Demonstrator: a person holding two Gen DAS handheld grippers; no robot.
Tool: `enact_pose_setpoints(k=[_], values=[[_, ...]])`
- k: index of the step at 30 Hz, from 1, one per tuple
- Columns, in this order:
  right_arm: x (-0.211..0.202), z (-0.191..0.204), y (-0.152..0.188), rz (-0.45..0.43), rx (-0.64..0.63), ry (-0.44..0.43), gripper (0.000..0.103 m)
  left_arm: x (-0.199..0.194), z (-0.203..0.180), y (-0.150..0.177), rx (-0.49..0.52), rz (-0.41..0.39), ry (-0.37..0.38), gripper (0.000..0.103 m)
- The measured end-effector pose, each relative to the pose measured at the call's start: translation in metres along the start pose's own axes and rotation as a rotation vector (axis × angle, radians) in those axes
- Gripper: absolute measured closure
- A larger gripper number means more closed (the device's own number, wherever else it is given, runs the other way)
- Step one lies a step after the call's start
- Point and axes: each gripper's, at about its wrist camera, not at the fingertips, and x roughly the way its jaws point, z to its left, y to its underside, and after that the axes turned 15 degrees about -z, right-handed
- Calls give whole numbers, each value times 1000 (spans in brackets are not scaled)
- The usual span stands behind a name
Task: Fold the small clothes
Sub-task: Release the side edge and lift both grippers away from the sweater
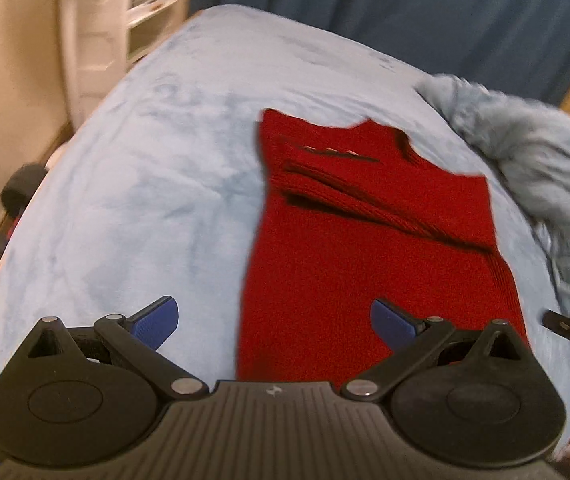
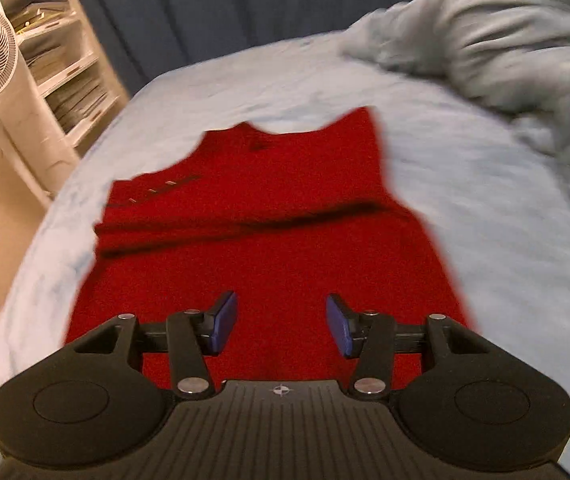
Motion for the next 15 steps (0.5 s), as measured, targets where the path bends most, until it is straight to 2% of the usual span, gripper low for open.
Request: enact_pose_setpoints(k=[2, 4, 9, 15], values=[[-39, -14, 17, -37, -32, 42, 41, -13, -19, 8, 62, -5, 14, 0], [-70, -17, 28, -47, -61, 53, 40, -25, -34, 18, 100, 2, 31, 0], [-124, -7, 36, -116, -125, 30, 36, -58, -61, 50, 129, 51, 74, 0], [-173, 10, 33, -188, -144, -30, 34, -106, -72, 83, 143, 63, 97, 0]])
